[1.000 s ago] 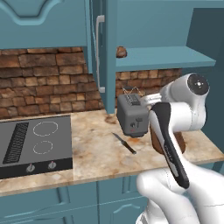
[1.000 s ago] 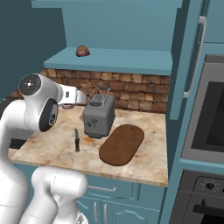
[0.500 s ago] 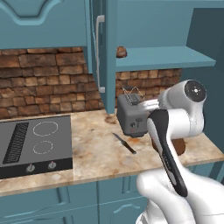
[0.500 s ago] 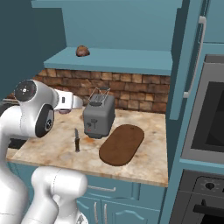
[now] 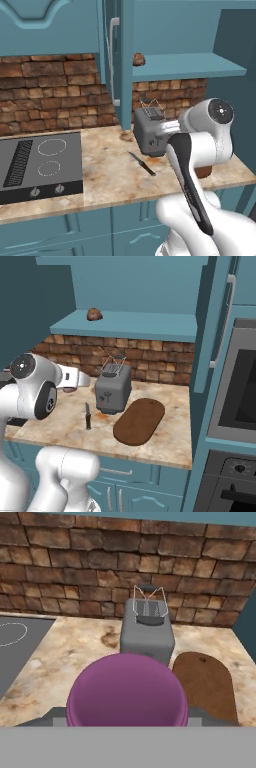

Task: Pick the bread, place it on the cutting board, pick the jam, place it on the counter, and close the cabinet.

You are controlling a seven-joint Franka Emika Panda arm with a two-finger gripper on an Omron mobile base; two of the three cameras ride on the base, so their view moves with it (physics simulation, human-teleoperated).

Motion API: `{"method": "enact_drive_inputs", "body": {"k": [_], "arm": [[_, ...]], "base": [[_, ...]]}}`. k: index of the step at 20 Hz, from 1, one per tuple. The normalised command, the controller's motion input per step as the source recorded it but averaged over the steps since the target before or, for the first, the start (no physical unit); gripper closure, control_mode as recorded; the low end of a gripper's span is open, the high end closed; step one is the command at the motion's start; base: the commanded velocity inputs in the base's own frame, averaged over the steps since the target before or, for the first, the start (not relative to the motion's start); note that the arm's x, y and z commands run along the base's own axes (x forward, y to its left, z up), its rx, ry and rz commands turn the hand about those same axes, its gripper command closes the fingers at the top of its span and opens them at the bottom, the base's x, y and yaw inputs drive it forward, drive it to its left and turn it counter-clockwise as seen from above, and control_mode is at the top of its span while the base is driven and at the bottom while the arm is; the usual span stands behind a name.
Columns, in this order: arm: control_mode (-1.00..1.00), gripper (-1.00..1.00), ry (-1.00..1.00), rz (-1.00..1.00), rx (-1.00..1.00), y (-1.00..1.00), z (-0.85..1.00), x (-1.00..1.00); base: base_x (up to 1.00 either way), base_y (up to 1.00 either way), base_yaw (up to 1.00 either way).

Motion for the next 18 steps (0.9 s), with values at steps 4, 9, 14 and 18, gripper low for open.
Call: {"method": "enact_drive_inputs", "body": {"k": [4, 9, 14, 18], "arm": [[-1.0, 1.0, 0.01, 0.0, 0.0, 0.14, -0.19, -0.07], [-1.0, 1.0, 0.0, 0.0, 0.0, 0.18, -0.21, -0.01], [-1.0, 1.0, 0.01, 0.0, 0.0, 0.18, -0.18, 0.0], [-1.0, 1.0, 0.02, 0.0, 0.0, 0.13, -0.15, 0.0]], "base": [[0.0, 0.0, 0.0], [0.0, 0.0, 0.0], [0.0, 0.0, 0.0], [0.0, 0.0, 0.0]]}}
